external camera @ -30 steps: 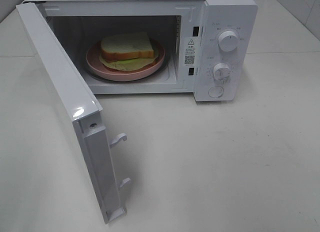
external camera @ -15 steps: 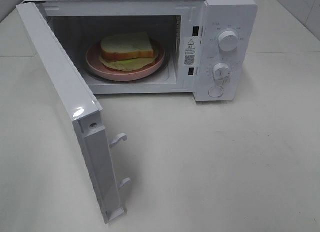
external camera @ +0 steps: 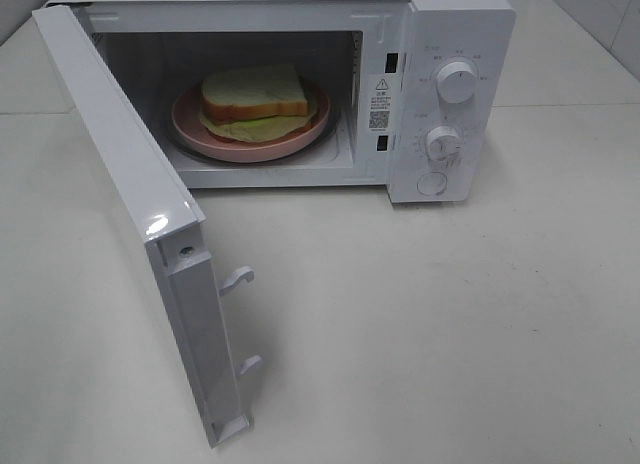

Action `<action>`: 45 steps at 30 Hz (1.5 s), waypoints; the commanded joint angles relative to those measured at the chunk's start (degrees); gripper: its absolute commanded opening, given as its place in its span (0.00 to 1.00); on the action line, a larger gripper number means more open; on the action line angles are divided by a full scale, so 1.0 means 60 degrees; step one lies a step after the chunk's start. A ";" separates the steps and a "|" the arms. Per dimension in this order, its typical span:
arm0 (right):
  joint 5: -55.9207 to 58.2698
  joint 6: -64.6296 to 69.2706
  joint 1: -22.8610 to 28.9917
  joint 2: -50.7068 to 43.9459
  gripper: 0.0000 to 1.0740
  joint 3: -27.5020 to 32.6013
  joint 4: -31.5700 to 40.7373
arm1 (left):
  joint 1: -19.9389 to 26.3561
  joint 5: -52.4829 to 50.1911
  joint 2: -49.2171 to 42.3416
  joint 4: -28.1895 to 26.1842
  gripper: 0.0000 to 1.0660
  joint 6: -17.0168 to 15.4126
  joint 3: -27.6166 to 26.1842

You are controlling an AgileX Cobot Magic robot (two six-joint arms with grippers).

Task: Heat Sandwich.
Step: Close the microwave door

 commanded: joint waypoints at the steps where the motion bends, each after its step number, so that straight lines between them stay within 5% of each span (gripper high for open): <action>1: -0.0076 0.0143 -0.0038 -0.0248 0.71 0.0019 0.0019 | 0.0010 -0.0029 -0.0239 -0.0019 0.94 -0.0057 0.0029; 30: -0.0076 0.0143 -0.0038 -0.0248 0.71 0.0019 0.0019 | 0.0010 -0.0993 0.0554 -0.0315 0.85 -0.0191 -0.0220; 35: -0.0076 0.0143 -0.0038 -0.0248 0.71 0.0019 0.0019 | 0.0010 -0.1509 0.1394 -0.0325 0.61 -0.0191 -0.0210; 38: -0.0076 0.0143 -0.0038 -0.0248 0.71 0.0019 0.0019 | 0.0000 -0.2273 0.1977 -0.0296 0.36 -0.0191 -0.0162; 40: -0.0076 0.0143 -0.0038 -0.0248 0.71 0.0019 0.0019 | 0.0000 -0.2473 0.2091 -0.0306 0.31 -0.0201 -0.0124; 41: -0.0076 0.0143 -0.0038 -0.0248 0.71 0.0019 0.0019 | 0.0000 -0.3084 0.2340 -0.0315 0.18 -0.0201 0.0086; 45: -0.0076 0.0143 -0.0038 -0.0248 0.71 0.0019 0.0019 | 0.0000 -0.4001 0.2836 -0.0306 0.00 -0.0191 0.0554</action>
